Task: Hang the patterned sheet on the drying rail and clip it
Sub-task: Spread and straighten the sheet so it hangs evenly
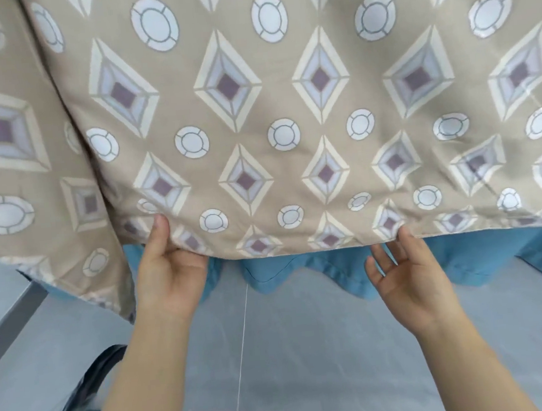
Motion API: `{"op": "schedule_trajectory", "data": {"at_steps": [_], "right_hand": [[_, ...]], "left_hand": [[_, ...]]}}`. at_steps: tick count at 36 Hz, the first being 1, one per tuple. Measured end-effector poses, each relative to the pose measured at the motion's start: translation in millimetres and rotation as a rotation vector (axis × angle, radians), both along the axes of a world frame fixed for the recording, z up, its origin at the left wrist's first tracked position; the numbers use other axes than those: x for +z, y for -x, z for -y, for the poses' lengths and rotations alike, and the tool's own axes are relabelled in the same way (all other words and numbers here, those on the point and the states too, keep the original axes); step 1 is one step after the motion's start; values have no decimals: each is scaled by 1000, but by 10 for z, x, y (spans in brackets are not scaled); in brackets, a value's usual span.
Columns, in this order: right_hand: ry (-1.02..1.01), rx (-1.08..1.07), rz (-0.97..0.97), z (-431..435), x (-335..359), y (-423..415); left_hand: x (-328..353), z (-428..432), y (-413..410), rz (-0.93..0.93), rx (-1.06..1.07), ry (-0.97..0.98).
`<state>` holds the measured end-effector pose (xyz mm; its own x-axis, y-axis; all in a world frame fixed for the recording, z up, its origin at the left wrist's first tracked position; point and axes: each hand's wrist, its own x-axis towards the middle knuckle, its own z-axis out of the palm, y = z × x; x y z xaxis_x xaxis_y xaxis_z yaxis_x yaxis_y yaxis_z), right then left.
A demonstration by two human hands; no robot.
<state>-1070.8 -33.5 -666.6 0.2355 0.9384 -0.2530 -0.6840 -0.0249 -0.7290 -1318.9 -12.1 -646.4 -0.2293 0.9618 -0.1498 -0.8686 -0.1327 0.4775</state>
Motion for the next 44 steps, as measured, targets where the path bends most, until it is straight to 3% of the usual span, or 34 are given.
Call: {"op": "schedule_trajectory", "data": {"at_steps": [6,9,14,19,22,26,31,36,39,44], "right_hand": [[65,-28,69,25,2,46],[80,20,52,64,14,80],[-14,-10,-56,133,119,-173],[-209,-193,-293,257,308,-597],[-205,-333,-380,321,304,-790],[-78,-365,-199,353,210,-951],[20,-286,24,321,92,-976],[50,-209,38,326,56,-975],[27,-226,-24,353,92,-1031],[-96,-373,-217,398,215,-1170]], "left_hand": [[-119,-54,145,-87,205,86],[-147,-34,133,-34,257,116],[-76,66,-318,31,68,148],[56,175,-945,14,-199,63],[49,219,-1194,-69,-312,-8],[-36,172,-1294,-180,-269,73],[-148,60,-1197,-166,-161,132],[-208,52,-1228,-70,-132,109],[-180,76,-1286,-47,-233,85],[-147,132,-1417,-225,-368,66]]}}
